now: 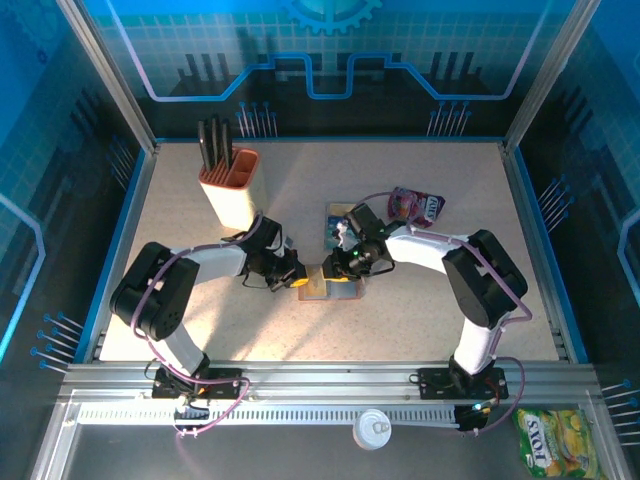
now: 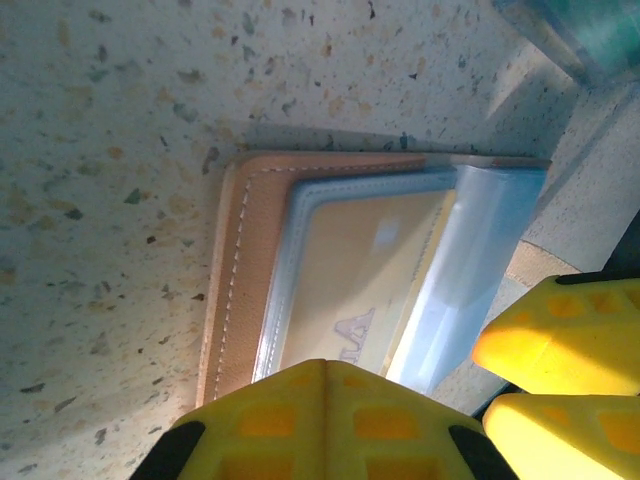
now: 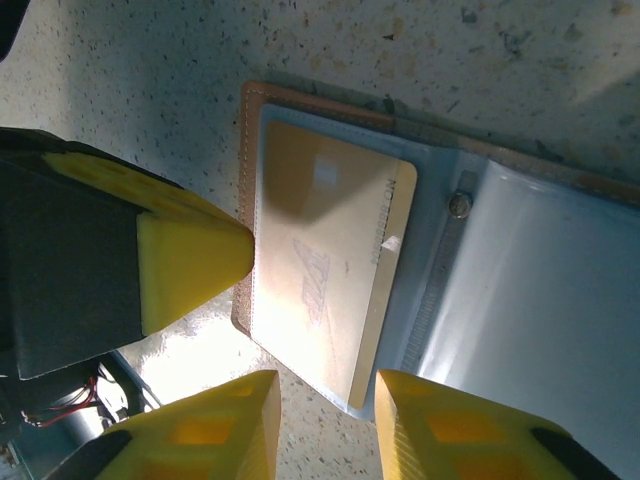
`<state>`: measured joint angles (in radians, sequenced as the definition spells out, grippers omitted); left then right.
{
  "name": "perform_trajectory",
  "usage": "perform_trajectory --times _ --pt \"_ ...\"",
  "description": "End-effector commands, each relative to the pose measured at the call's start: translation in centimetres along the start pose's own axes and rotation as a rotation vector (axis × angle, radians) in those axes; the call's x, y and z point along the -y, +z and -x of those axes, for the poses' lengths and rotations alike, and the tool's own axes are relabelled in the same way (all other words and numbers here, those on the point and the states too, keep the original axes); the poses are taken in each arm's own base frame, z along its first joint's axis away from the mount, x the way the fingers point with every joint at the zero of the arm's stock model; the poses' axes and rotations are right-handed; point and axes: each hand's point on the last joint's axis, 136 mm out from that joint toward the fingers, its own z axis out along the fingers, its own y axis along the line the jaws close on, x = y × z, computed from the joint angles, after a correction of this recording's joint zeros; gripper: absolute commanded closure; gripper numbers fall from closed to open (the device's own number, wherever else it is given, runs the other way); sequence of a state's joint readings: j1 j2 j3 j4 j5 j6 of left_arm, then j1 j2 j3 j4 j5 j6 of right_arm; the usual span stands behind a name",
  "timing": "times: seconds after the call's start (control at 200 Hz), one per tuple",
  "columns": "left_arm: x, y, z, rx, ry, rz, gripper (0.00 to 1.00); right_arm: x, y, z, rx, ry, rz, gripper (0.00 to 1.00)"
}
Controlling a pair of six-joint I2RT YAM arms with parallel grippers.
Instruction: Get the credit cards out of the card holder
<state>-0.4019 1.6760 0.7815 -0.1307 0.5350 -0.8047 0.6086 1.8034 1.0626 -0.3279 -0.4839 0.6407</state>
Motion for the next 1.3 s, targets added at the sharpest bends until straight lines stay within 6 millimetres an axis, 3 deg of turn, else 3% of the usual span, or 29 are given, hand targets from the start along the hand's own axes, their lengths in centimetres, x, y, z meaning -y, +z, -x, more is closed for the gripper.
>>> perform_trajectory --times 0.0,0.61,0.83,1.296 --pt "-1.8 0.3 -0.6 -0.02 -0.008 0.049 1.0 -1.4 0.5 0.4 -0.011 -0.007 0.043 0.68" --pt "-3.7 0.8 -1.0 -0.03 -0.01 0.114 1.0 -1.6 2.3 0.6 -0.04 -0.014 0.056 0.68" --pt "-3.7 0.7 -1.0 -0.029 -0.01 0.115 1.0 -0.6 2.8 0.3 -0.052 -0.007 0.021 0.68" --pt "-3.5 0.5 -1.0 -0.027 -0.006 0.113 1.0 -1.3 3.5 0.3 -0.068 0.002 0.074 0.73"
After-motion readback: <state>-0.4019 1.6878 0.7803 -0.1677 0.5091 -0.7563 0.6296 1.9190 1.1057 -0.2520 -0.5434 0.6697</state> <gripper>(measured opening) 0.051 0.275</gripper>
